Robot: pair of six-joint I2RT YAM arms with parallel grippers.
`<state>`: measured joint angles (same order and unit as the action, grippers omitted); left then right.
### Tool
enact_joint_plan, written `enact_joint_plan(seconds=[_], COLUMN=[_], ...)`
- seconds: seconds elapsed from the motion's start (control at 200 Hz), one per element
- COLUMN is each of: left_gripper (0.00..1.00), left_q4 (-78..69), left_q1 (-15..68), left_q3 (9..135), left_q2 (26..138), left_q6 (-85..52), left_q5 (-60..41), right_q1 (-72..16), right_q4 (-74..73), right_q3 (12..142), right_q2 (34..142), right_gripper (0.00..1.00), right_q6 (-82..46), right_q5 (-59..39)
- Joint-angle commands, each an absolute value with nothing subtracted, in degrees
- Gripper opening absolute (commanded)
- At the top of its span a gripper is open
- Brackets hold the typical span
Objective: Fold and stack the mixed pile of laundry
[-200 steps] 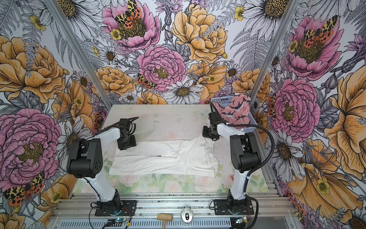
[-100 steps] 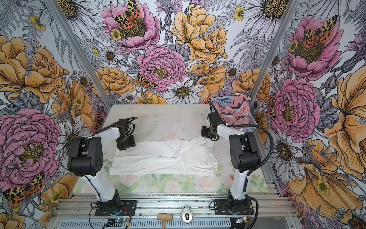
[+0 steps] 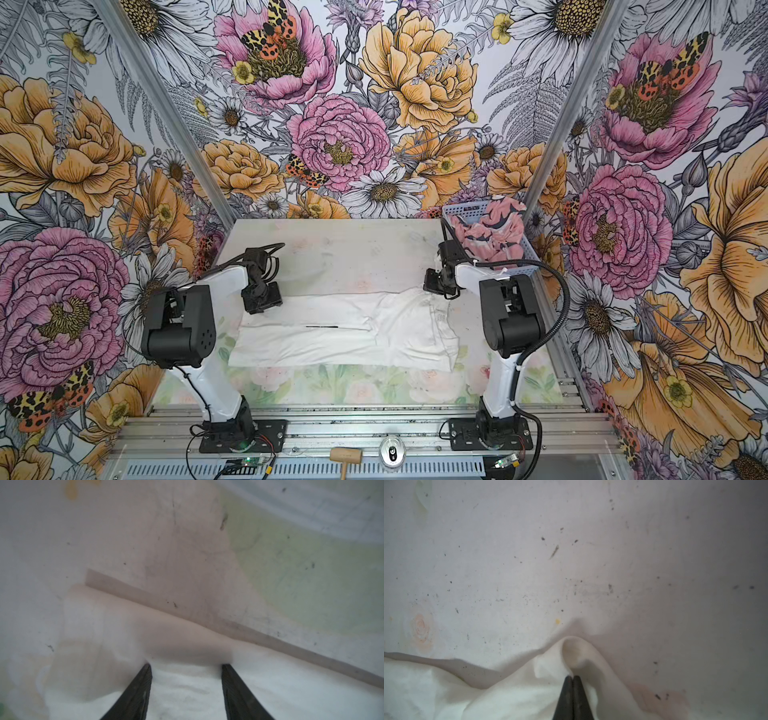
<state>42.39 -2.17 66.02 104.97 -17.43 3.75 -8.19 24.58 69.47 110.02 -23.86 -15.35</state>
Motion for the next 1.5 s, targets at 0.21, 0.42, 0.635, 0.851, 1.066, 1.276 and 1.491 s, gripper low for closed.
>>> enact_joint_plan(seconds=[0.21,0.42,0.635,0.851,1.066,1.276,1.491], left_gripper=[0.55,0.55,0.55,0.55,0.57,0.57,0.57], left_q4=[42.28,42.27,42.62,43.83,44.60,44.82,44.82], left_q1=[-4.23,-4.33,-4.01,-3.26,-1.45,-1.05,-1.97], left_q3=[64.96,65.28,65.84,66.95,67.68,66.98,66.66], left_q2=[108.90,109.11,108.04,105.42,103.05,106.30,107.57], left_q6=[-16.44,-16.42,-16.67,-16.63,-16.83,-16.44,-15.84], left_q5=[4.57,4.26,4.21,4.66,4.99,4.88,5.10], right_q1=[-6.77,-6.77,-6.94,-7.54,-8.42,-11.04,-12.93], right_q4=[27.74,28.50,29.96,34.72,34.46,33.04,39.82], right_q3=[69.35,69.55,70.08,66.16,61.43,61.37,64.47], right_q2=[107.13,107.54,103.47,95.28,96.20,100.59,106.37], right_gripper=[0.00,0.00,0.22,0.36,0.32,0.33,0.30], right_q6=[-22.56,-22.07,-22.49,-23.95,-25.93,-23.63,-21.51], right_q5=[-10.52,-11.40,-11.17,-9.13,-8.01,-6.63,4.20])
